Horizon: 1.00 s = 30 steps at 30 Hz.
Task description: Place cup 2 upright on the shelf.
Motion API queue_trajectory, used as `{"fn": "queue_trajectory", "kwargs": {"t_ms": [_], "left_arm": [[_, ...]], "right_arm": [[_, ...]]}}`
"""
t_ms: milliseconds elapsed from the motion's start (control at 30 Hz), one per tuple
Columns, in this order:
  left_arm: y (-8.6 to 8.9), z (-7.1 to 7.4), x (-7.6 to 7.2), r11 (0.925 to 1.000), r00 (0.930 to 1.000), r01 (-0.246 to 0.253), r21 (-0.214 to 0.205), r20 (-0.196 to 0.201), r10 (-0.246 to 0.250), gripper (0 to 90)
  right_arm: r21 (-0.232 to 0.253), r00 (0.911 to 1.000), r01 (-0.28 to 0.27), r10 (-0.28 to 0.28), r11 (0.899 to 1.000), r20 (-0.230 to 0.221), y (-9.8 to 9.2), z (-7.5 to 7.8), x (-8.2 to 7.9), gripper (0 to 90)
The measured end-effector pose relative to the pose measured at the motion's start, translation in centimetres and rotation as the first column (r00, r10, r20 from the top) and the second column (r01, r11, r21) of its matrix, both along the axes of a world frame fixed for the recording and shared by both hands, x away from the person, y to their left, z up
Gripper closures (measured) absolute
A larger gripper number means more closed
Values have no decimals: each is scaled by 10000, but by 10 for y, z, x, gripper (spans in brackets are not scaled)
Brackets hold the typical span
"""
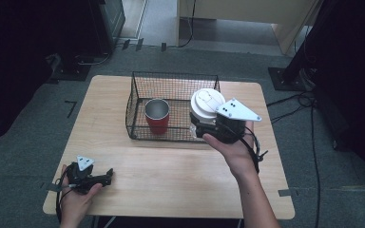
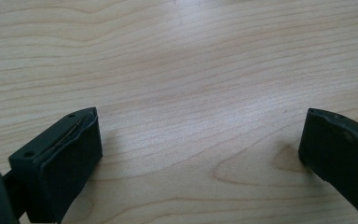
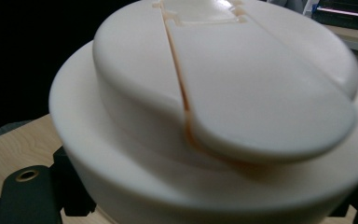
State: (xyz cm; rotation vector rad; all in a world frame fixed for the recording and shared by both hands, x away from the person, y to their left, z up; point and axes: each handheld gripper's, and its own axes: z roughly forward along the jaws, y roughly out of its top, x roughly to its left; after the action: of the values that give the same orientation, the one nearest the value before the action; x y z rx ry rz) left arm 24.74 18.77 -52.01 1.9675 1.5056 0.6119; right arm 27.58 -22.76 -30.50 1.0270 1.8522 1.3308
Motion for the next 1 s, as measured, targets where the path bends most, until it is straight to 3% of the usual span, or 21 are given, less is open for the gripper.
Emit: {"fn": "queue_trajectory", "kwargs": {"t_ms": [300,600,1000], "left_arm": [[0,0,0,10000,10000,2,2,-1,-2,0],[0,0,0,10000,10000,-3,-2,5,3,0],[0,0,0,10000,10000,-22,-17,21,22,0]], "right_arm": [[3,9997,231,-231,9997,-23,8,3,25,161],[244,9956,924,-920,9954,-178,13,-3,64,160],[281,9836,1753,-1738,9841,-476,16,-27,102,160]]}}
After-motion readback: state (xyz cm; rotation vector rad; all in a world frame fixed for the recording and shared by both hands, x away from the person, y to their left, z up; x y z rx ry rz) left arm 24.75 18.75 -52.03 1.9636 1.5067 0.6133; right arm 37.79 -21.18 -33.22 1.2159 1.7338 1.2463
